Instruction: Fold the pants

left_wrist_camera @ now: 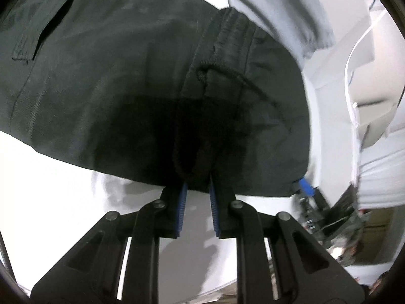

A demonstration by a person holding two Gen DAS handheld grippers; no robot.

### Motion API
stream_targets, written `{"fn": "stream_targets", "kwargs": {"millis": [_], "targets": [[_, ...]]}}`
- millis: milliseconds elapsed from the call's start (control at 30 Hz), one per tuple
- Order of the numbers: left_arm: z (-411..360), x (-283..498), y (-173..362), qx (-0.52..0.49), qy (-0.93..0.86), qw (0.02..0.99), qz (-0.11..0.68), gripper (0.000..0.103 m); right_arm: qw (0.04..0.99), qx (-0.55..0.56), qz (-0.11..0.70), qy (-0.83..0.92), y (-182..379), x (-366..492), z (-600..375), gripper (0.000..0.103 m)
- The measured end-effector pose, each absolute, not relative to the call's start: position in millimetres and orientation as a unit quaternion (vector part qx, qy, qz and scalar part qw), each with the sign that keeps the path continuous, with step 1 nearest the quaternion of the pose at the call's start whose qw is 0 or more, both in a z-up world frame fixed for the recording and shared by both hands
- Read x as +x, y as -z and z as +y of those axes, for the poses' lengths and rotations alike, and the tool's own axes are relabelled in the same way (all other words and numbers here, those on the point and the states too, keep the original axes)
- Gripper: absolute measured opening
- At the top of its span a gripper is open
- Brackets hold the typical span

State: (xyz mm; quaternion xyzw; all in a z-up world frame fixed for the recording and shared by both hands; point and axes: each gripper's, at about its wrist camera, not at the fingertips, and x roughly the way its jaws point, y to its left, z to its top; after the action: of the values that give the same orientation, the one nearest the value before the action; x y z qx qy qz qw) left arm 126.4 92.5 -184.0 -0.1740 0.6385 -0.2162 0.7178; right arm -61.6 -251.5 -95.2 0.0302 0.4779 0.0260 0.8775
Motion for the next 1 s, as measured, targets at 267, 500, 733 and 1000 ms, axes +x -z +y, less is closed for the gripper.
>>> {"fn": "stream_targets", "kwargs": {"millis": [267, 500, 733, 1000], "targets": [[92.9, 126.2, 186.9, -0.16, 0.224, 0.723, 0.634, 0.015, 0.877, 0.04, 0.478, -0.029, 98.0, -60.0, -254.1, 0.037], [108.2, 137.3, 155.1, -0.188, 0.222, 0.742, 0.604, 0.037, 0.912, 0.108, 0.394, -0.035, 47.4, -80.8, -275.3, 0.037], [96.4, 140.7, 171.0, -0.159, 0.218, 0.739, 0.617, 0.049, 0.902, 0.113, 0.408, -0.087, 66.1, -35.4, -249.2, 0.037], [96.1, 139.0, 183.6, -0.115, 0.191, 0.741, 0.634, 0.026, 0.876, 0.103, 0.466, -0.071, 108.1, -32.8, -251.4, 0.031]]}}
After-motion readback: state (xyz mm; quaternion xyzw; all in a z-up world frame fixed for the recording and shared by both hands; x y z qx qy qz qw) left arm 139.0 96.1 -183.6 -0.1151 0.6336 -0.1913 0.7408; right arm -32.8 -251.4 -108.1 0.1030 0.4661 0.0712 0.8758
